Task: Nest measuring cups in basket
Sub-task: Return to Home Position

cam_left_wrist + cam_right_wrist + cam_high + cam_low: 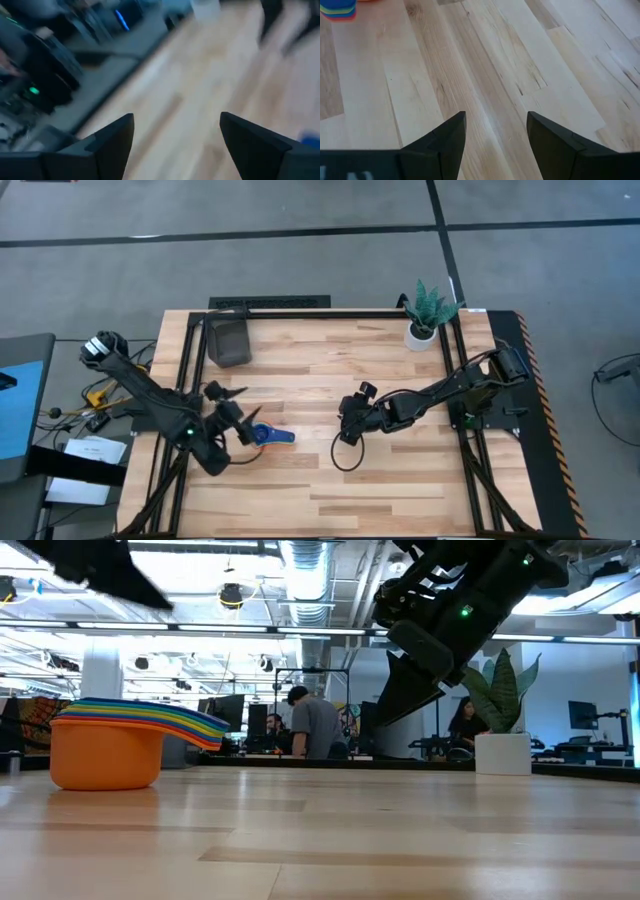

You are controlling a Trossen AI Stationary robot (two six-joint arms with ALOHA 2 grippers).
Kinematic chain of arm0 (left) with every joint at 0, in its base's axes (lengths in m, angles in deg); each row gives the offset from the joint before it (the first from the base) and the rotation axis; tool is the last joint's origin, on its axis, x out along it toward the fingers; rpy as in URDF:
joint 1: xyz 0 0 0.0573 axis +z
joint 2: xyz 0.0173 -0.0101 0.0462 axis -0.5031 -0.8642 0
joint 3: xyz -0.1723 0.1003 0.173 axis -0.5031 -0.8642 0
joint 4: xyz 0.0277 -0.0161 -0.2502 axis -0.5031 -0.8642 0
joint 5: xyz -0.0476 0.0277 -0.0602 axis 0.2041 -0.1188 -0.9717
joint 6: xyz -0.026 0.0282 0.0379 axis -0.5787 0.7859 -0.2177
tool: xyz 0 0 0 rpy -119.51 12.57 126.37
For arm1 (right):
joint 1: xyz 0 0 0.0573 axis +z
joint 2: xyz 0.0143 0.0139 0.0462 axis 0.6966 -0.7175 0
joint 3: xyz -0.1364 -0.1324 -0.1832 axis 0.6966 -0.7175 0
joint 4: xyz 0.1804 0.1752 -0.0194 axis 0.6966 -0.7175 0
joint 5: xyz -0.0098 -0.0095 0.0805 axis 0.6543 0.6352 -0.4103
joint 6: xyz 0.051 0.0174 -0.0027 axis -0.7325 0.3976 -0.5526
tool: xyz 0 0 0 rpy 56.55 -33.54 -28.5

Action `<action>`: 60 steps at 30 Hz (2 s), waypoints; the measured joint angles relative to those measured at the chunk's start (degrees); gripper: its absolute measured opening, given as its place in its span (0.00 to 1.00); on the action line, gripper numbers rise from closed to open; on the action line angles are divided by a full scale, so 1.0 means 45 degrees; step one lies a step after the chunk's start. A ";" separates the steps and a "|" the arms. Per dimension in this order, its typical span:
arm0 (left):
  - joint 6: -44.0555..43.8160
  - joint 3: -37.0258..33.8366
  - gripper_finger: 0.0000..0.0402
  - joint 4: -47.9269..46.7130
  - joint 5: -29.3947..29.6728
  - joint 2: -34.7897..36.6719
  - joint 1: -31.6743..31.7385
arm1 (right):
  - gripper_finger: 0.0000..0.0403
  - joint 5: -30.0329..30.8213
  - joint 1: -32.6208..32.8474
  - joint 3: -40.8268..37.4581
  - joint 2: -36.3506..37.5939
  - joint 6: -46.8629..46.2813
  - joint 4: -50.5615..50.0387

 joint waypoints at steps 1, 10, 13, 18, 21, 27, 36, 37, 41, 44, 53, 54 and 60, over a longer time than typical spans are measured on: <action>-0.0150 0.0000 0.71 -0.0056 0.0693 0.0228 -0.0205 | 0.58 0.0000 0.0000 0.0000 0.0000 0.0000 0.0000; -0.3393 -0.1388 0.71 0.0329 0.3688 0.1108 -0.1990 | 0.58 0.0000 0.0000 0.0000 0.0000 0.0000 0.0000; -0.4331 -0.2285 0.71 0.0994 0.3677 0.1094 -0.2095 | 0.58 0.0000 0.0000 0.0000 0.0000 0.0000 0.0000; -0.4396 -0.3174 0.71 0.2024 0.3577 0.1089 -0.1534 | 0.58 0.0000 0.0000 0.0000 0.0000 0.0000 0.0000; -0.4038 -0.3201 0.71 0.2164 0.2757 0.1094 -0.1124 | 0.58 0.0000 0.0000 0.0000 0.0000 0.0000 0.0000; -0.0302 -0.3206 0.71 0.4692 0.0801 0.1094 -0.0382 | 0.58 0.0000 0.0000 0.0000 0.0000 0.0000 0.0000; 0.8946 -0.3007 0.71 0.9222 -1.0241 0.1093 0.2047 | 0.58 0.0000 0.0000 0.0000 0.0000 0.0000 0.0000; 0.9582 -0.2788 0.71 0.9024 -1.1932 0.1089 0.2354 | 0.58 0.0000 0.0000 0.0000 0.0000 0.0000 0.0000; 1.1230 -0.1369 0.71 0.6630 -1.7405 0.1089 0.3639 | 0.58 0.0000 0.0000 0.0000 0.0000 0.0000 0.0000; 1.2318 0.0057 0.71 0.4045 -1.8474 0.1089 0.4400 | 0.58 0.0000 0.0000 0.0000 0.0000 0.0000 0.0000; 1.7897 0.2828 0.69 0.4992 -1.7209 0.1152 0.5563 | 0.58 0.0000 0.0000 0.0000 0.0000 0.0000 0.0000; 1.8573 0.2937 0.68 0.5725 -1.7522 0.1152 0.5672 | 0.58 0.0000 0.0000 0.0000 0.0000 0.0000 0.0000; 1.9431 0.2982 0.60 1.2456 -2.1484 0.1096 0.6671 | 0.58 0.0000 0.0000 0.0000 0.0000 0.0000 0.0000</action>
